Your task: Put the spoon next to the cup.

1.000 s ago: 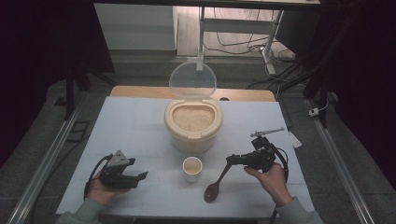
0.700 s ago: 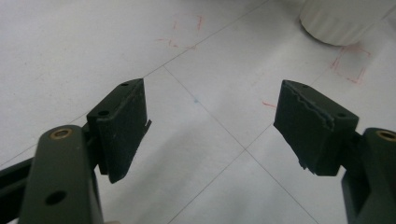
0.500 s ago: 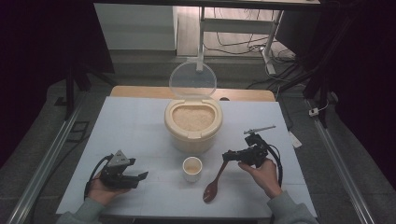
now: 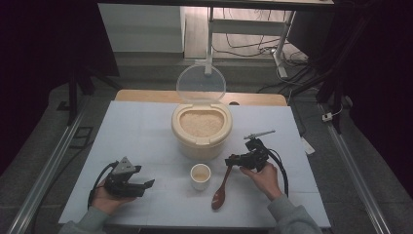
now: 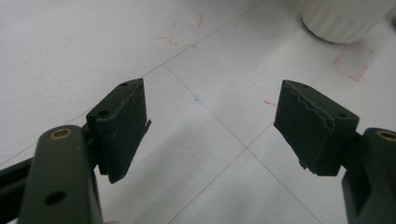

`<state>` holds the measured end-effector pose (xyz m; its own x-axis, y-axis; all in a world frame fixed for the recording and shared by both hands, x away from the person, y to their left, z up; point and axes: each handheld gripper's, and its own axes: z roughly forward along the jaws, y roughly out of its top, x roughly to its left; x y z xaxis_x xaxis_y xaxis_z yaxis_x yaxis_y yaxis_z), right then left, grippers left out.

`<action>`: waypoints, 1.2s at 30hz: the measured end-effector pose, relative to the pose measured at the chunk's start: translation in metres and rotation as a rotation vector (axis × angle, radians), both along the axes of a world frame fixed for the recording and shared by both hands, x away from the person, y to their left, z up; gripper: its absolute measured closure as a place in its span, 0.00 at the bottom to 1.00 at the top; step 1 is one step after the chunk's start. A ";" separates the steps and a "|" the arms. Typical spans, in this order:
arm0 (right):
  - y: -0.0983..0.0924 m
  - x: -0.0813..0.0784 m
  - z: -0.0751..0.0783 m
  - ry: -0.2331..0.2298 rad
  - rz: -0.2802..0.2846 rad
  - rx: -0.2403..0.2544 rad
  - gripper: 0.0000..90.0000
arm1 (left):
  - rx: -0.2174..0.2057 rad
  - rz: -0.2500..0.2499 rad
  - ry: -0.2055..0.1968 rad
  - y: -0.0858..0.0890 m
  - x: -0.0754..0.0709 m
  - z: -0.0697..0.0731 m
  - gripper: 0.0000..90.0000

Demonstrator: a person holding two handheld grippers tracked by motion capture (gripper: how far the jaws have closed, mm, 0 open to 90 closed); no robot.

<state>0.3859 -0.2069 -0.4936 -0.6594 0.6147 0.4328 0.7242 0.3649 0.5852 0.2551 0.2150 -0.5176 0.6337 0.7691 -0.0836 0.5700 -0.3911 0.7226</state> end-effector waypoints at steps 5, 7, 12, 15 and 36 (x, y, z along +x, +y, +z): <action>0.008 0.000 -0.006 -0.047 -0.022 -0.058 0.68 | 0.000 0.000 0.000 0.000 0.000 0.000 0.28; 0.010 0.000 -0.009 -0.055 -0.033 -0.074 0.67 | 0.002 0.000 -0.001 0.000 0.000 0.000 0.28; 0.015 0.000 -0.015 -0.093 -0.065 -0.111 0.61 | 0.001 0.001 0.001 0.000 0.000 0.000 0.28; 0.017 0.002 -0.018 -0.103 -0.079 -0.119 0.59 | 0.001 0.001 -0.001 0.000 -0.001 0.000 0.28; 0.001 -0.003 -0.009 -0.186 -0.144 -0.109 0.52 | -0.002 0.006 -0.001 0.001 -0.001 0.000 0.28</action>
